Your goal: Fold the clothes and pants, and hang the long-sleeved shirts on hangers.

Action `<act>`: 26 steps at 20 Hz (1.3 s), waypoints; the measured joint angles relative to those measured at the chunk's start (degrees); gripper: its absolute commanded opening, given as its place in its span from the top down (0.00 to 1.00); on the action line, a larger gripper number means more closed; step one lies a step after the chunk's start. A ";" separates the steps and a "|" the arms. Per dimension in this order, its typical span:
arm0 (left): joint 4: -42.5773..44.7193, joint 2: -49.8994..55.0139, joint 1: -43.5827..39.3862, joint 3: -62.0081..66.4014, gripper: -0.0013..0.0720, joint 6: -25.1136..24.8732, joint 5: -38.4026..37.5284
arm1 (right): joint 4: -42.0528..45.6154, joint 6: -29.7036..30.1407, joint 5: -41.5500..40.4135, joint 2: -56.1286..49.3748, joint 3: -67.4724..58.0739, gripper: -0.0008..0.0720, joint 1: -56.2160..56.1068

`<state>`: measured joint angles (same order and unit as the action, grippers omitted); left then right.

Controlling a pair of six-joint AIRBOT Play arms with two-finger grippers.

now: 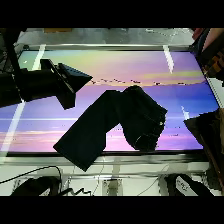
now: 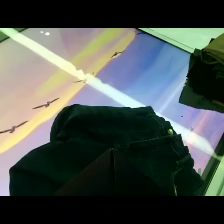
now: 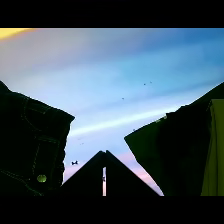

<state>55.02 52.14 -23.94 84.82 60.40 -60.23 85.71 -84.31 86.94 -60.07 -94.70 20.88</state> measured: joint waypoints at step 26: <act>-0.66 0.00 0.00 0.02 0.95 0.50 7.10 | 0.85 0.07 -6.21 -1.36 4.55 0.91 0.00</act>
<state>54.37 52.14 -23.94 84.84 60.90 -53.12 86.56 -84.25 80.73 -61.43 -90.15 20.88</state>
